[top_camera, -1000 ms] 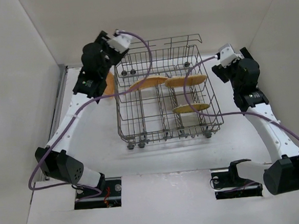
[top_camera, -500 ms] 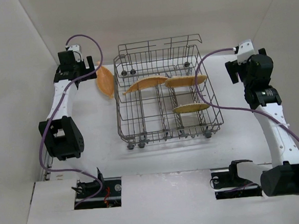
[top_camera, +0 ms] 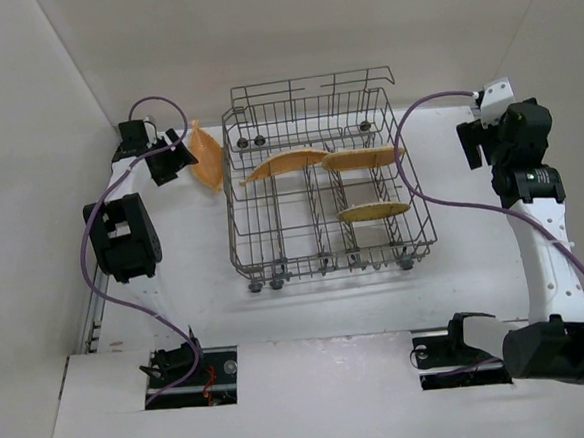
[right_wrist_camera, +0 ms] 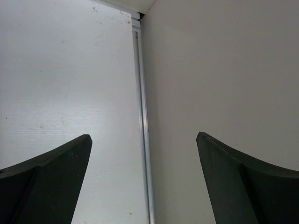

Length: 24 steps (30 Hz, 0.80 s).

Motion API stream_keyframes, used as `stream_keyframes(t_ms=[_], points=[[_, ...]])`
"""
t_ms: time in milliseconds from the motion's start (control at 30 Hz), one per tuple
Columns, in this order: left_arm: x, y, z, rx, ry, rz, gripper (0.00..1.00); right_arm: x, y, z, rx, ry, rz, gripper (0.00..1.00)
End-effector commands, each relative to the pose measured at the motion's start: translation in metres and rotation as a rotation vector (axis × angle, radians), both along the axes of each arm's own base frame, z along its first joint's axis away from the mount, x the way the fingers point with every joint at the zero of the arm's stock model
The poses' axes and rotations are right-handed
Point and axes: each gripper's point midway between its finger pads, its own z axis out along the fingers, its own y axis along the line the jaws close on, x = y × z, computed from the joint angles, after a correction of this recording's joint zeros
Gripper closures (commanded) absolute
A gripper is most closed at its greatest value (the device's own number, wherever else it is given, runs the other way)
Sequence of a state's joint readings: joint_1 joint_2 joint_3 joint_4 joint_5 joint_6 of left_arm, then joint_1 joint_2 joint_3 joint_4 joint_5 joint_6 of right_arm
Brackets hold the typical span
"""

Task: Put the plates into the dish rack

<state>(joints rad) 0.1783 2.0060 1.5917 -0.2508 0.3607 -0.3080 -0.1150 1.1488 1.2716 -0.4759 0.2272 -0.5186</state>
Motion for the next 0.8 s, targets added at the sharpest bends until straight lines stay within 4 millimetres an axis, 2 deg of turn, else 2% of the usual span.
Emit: stream_keyframes(t_ms=[0,67,133,233,567,767], points=[[0.023,-0.012,0.018,-0.077,-0.076,-0.023,0.28,-0.009,0.003,-0.008,0.033,0.018,0.015,0.00],[0.028,-0.015,0.010,-0.092,-0.065,-0.037,0.29,-0.016,0.003,-0.020,0.033,0.041,0.018,0.00],[0.034,-0.016,0.005,-0.103,-0.063,-0.046,0.36,-0.022,0.000,-0.030,0.025,0.058,0.008,0.00],[0.041,-0.018,-0.002,-0.111,-0.058,-0.055,0.40,-0.028,-0.006,-0.035,0.030,0.067,-0.013,0.00],[0.059,-0.029,-0.012,-0.107,-0.061,-0.078,0.42,-0.025,-0.009,-0.020,0.019,0.056,-0.021,0.00],[0.059,-0.030,-0.018,-0.102,-0.049,-0.077,0.41,-0.017,-0.009,-0.010,0.008,0.051,-0.012,0.00]])
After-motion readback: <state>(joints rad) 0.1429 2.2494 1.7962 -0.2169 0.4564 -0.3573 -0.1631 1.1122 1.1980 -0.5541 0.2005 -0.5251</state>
